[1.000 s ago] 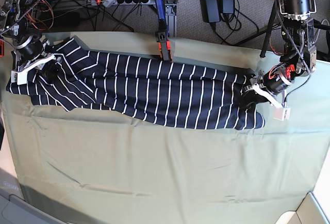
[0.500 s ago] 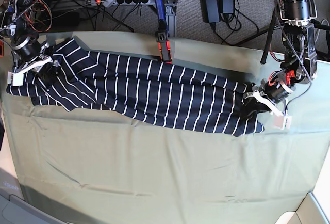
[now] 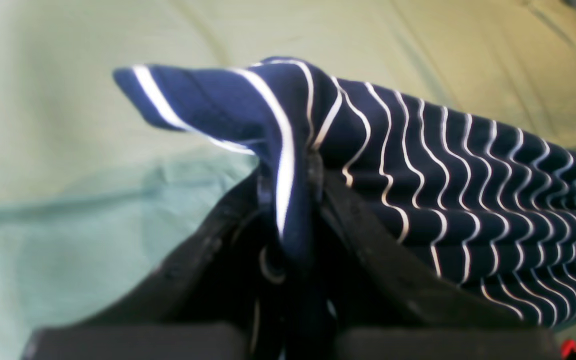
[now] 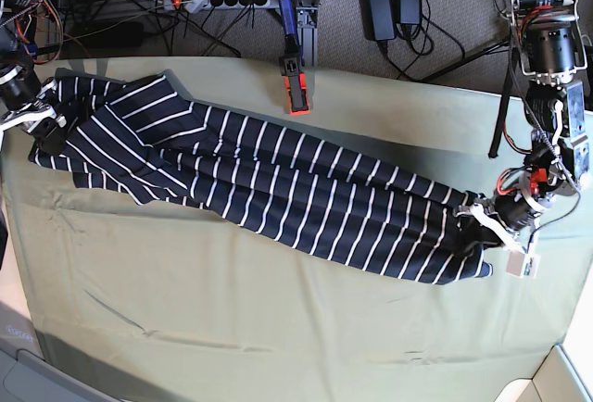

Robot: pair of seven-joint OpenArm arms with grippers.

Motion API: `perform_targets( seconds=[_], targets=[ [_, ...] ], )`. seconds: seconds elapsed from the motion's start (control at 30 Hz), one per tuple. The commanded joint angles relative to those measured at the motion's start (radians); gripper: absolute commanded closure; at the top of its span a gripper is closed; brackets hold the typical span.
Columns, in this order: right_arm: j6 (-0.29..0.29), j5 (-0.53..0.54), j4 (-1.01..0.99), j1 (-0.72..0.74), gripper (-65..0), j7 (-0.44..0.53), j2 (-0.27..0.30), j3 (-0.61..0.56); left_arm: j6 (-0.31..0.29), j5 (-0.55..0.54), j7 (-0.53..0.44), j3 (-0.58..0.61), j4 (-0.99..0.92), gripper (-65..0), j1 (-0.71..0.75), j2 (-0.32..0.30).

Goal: Fold the T-shirt properly
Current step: 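Lift the held end with the left gripper and carry it toward the right gripper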

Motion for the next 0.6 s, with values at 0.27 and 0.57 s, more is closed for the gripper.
perform_targets(
  seconds=[0.27,0.57],
  targets=[
    [0.072,0.022,0.018,0.002,0.0,0.019,0.016,0.01,-0.026,-0.005,-0.014,0.051,0.153,0.0,-0.032,-0.036],
    [0.072,0.018,0.018,0.005,0.0,0.023,0.016,0.01,0.043,0.115,-0.022,0.266,0.329,0.0,-0.006,0.028]
  ],
)
